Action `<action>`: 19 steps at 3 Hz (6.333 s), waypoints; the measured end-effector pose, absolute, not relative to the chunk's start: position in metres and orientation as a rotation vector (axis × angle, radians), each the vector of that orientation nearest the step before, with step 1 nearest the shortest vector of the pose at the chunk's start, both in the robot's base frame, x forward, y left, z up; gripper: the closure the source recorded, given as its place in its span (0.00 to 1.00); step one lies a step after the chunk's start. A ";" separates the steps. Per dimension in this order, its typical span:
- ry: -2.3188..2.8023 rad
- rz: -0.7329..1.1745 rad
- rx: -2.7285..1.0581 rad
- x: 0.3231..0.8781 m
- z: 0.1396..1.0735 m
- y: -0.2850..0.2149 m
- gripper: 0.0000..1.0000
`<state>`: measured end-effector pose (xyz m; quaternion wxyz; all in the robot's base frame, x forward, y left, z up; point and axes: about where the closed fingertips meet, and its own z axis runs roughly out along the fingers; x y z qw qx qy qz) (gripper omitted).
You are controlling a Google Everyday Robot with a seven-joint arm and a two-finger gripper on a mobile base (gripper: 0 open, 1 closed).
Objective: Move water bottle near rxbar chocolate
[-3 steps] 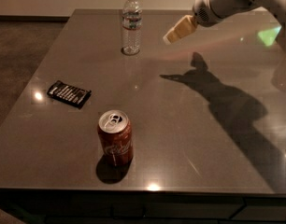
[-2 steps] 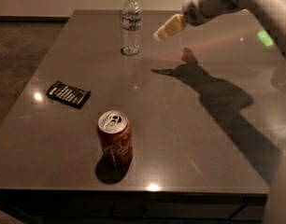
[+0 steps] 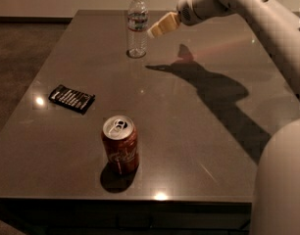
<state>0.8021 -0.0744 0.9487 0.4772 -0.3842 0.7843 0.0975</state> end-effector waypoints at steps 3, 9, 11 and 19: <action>1.839 0.365 -0.998 0.821 0.945 -0.005 0.00; 1.677 0.514 -1.232 0.749 0.970 0.069 1.00; 1.538 0.585 -1.426 0.692 0.973 0.120 1.00; 1.501 0.776 -1.544 0.644 0.940 0.161 0.14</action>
Offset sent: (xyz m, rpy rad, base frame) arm 0.0229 0.0726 0.0008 0.0792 -0.0214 0.1163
